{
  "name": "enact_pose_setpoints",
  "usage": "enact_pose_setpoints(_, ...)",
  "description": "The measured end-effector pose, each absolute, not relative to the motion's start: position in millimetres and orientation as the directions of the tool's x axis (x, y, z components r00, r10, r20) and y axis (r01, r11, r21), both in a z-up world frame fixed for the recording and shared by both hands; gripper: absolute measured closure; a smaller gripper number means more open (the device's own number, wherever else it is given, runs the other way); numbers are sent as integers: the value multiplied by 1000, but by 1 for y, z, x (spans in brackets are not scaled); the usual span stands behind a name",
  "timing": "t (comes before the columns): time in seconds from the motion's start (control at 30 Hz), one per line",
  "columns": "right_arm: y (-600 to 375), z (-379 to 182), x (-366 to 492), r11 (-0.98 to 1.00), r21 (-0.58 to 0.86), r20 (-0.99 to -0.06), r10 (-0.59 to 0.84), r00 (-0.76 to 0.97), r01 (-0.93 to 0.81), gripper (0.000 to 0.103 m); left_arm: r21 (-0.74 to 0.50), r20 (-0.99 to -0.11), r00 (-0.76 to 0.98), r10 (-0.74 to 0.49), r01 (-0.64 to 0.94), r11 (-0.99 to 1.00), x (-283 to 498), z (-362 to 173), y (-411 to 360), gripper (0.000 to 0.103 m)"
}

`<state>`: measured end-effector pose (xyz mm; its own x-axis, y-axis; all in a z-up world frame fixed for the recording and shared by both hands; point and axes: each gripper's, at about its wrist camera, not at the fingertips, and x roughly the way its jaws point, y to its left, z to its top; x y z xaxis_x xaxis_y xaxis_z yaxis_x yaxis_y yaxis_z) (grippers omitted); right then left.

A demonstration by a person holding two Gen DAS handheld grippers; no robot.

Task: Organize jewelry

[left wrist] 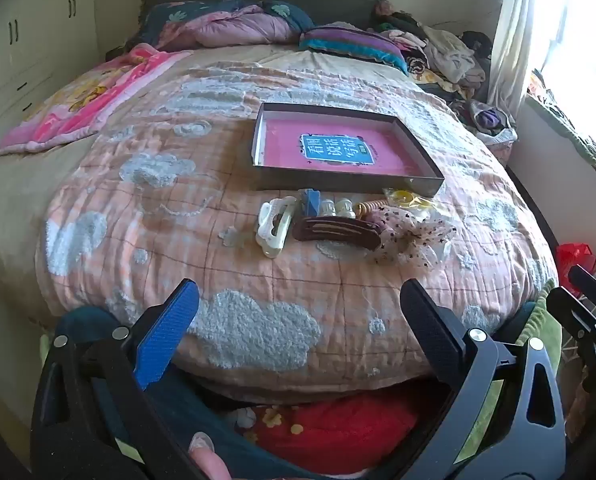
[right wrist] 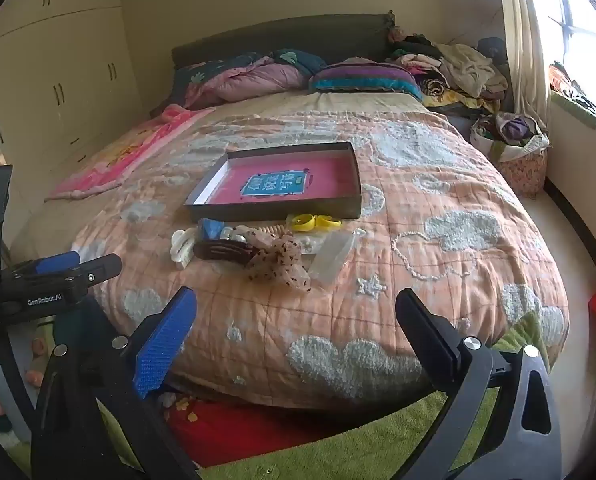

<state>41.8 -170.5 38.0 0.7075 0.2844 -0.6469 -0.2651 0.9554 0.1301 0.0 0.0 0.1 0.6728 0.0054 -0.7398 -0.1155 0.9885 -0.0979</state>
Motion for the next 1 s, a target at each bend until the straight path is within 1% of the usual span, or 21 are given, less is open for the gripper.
enact_pose_setpoints(0.2, -173, 40, 39, 953, 151, -642, 297, 707, -263, 4, -101, -742, 670, -1, -111, 989, 0, 0, 0, 9)
enact_pose_setpoints(1.0, -177, 51, 30, 961, 140, -623, 273, 733, -239, 4, -96, -740, 673, -7, -96, 991, 0, -1, -9, 9)
